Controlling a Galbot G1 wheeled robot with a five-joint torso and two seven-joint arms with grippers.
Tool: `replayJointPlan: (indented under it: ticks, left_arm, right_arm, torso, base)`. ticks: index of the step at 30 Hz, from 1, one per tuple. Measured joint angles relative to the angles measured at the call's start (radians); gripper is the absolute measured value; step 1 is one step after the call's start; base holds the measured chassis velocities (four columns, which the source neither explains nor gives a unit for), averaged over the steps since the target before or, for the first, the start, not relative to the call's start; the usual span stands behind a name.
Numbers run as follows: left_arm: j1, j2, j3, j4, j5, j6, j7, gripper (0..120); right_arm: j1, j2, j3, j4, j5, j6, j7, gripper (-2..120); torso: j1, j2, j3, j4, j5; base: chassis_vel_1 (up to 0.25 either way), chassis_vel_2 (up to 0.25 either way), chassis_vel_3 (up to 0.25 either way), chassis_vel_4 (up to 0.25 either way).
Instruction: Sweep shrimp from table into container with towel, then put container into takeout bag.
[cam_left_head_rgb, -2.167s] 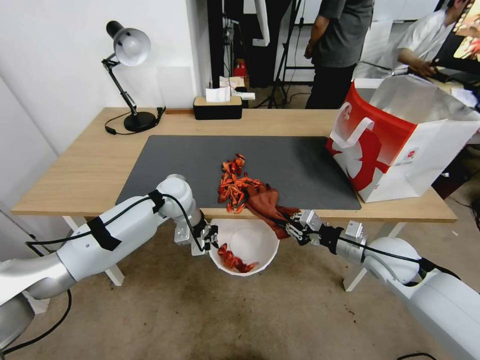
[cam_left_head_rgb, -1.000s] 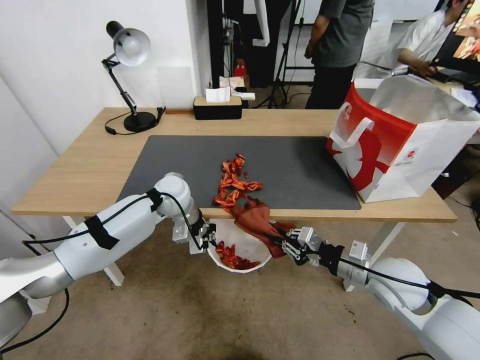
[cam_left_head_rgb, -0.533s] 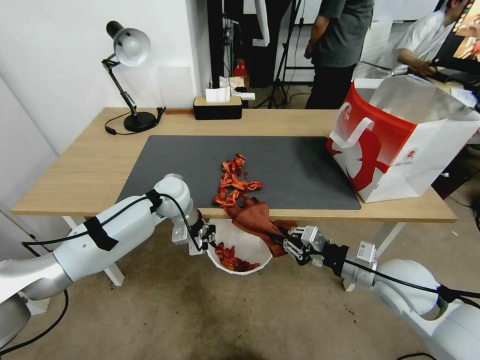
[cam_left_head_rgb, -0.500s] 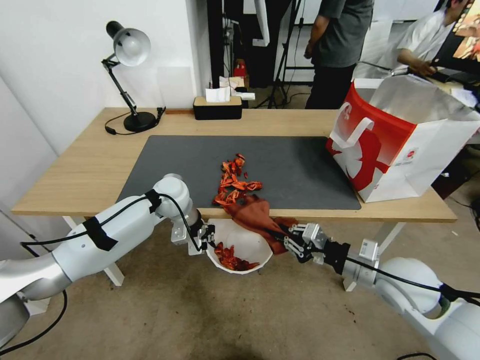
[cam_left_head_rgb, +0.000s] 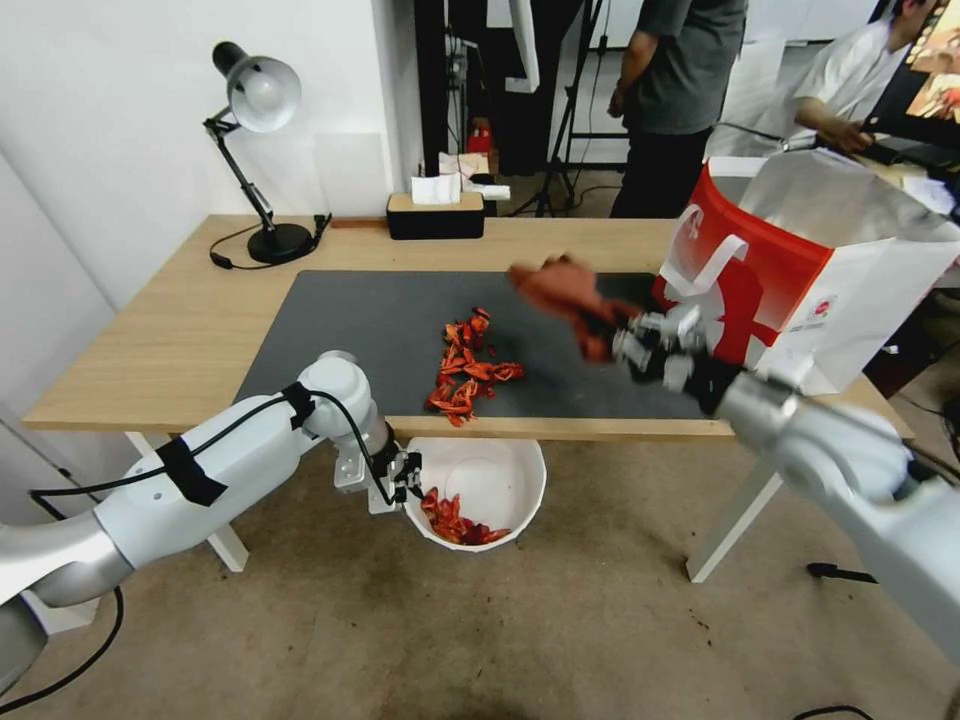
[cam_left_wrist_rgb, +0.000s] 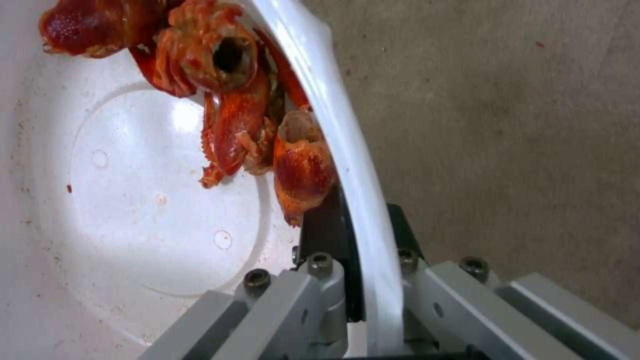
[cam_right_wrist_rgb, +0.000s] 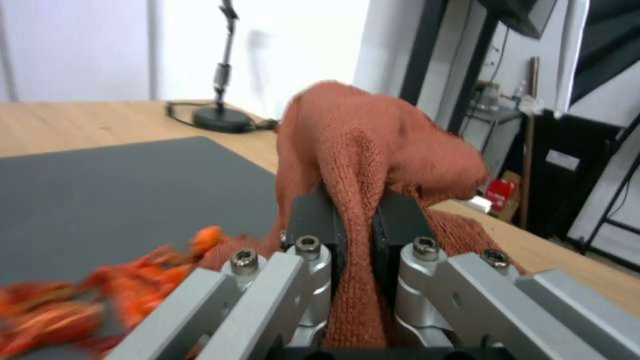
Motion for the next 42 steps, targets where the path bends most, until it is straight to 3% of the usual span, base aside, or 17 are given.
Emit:
replayJointPlan:
  ticks: [3,5,9,11,16,27,42]
  left_arm:
    - [0.002,0.004,-0.004,0.000,0.000,-0.001,0.000,0]
    - [0.009,0.010,-0.011,0.000,0.000,-0.003,-0.001,0]
    - [0.014,0.015,-0.015,-0.001,0.000,-0.004,-0.001,0]
    - [0.022,0.019,-0.021,-0.001,0.000,-0.006,-0.001,0]
    - [0.033,0.019,-0.031,0.002,0.002,-0.011,-0.002,0]
    - [0.035,0.014,-0.035,0.008,0.004,-0.015,-0.003,0]
    - [0.035,0.031,-0.046,0.003,0.004,-0.016,-0.003,0]
  right_arm:
    - [0.110,0.038,-0.086,-0.101,-0.002,0.000,0.003,5]
    - [0.243,0.115,-0.201,-0.283,-0.038,0.000,-0.007,5]
    - [0.311,0.170,-0.258,-0.386,-0.078,0.009,-0.025,5]
    - [0.386,0.247,-0.320,-0.516,-0.126,0.026,-0.067,5]
    - [0.464,0.345,-0.378,-0.701,-0.172,0.046,-0.141,5]
    - [0.522,0.423,-0.428,-0.828,-0.195,0.052,-0.251,5]
    - [0.472,0.354,-0.416,-0.771,-0.187,0.102,-0.439,5]
  torso:
    - [0.000,0.000,0.000,0.0004,-0.0006]
    - [0.000,0.000,0.000,0.0006,0.0003]
    - [0.000,0.000,0.000,0.0001,-0.0005]
    - [0.000,0.000,0.000,0.0002,-0.0004]
    - [0.000,0.000,0.000,0.0002,-0.0004]
    - [0.000,0.000,0.000,0.0003,-0.0002]
    - [0.000,0.000,0.000,0.0001,-0.0001]
  base:
    - [0.000,0.000,0.000,0.000]
    - [0.000,0.000,0.000,0.000]
    - [0.000,0.000,0.000,0.000]
    - [0.000,0.000,0.000,0.000]
    - [0.000,0.000,0.000,0.000]
    - [0.000,0.000,0.000,0.000]
    - [0.000,0.000,0.000,0.000]
